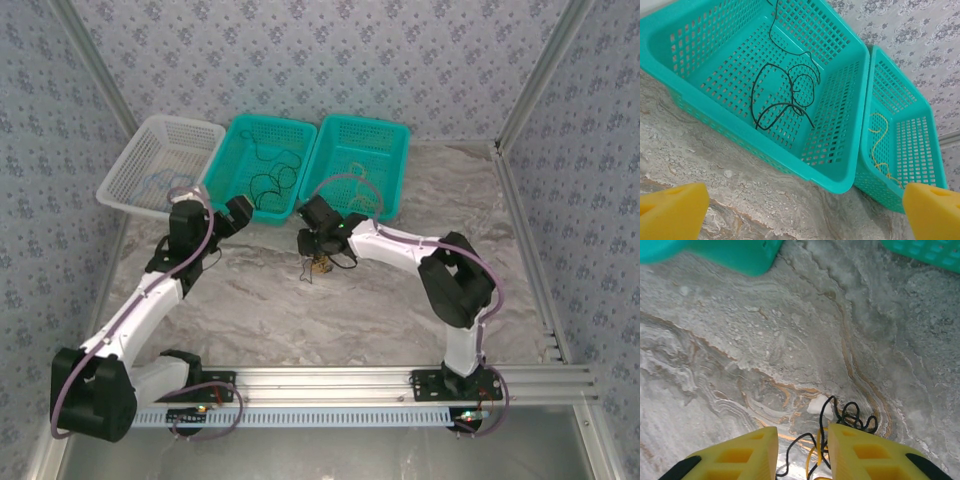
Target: Untangle the cables
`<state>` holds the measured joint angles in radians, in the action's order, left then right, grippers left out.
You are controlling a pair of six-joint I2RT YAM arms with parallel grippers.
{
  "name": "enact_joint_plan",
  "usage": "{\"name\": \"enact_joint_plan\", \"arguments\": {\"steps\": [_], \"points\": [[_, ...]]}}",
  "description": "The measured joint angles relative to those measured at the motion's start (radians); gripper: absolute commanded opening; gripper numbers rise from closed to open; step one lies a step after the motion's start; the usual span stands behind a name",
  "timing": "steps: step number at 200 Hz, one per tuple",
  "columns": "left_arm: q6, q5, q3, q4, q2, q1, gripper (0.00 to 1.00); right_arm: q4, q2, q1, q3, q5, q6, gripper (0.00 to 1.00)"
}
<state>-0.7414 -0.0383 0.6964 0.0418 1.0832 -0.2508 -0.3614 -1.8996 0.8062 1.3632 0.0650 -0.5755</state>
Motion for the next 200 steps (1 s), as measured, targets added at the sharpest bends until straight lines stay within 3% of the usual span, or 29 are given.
{"name": "enact_joint_plan", "arguments": {"steps": [27, 137, 200], "points": [[0.007, 0.006, -0.002, -0.006, -0.013, 0.000, 0.99, -0.021, -0.029, 0.002, 0.011, 0.007, 0.000, 0.31], [0.011, 0.010, -0.024, -0.016, -0.016, 0.015, 0.99, -0.039, -0.050, 0.007, 0.016, 0.029, 0.017, 0.00], [0.072, -0.063, -0.046, 0.039, 0.000, 0.014, 0.99, -0.003, 0.021, 0.008, -0.019, 0.025, 0.056, 0.00]]}}
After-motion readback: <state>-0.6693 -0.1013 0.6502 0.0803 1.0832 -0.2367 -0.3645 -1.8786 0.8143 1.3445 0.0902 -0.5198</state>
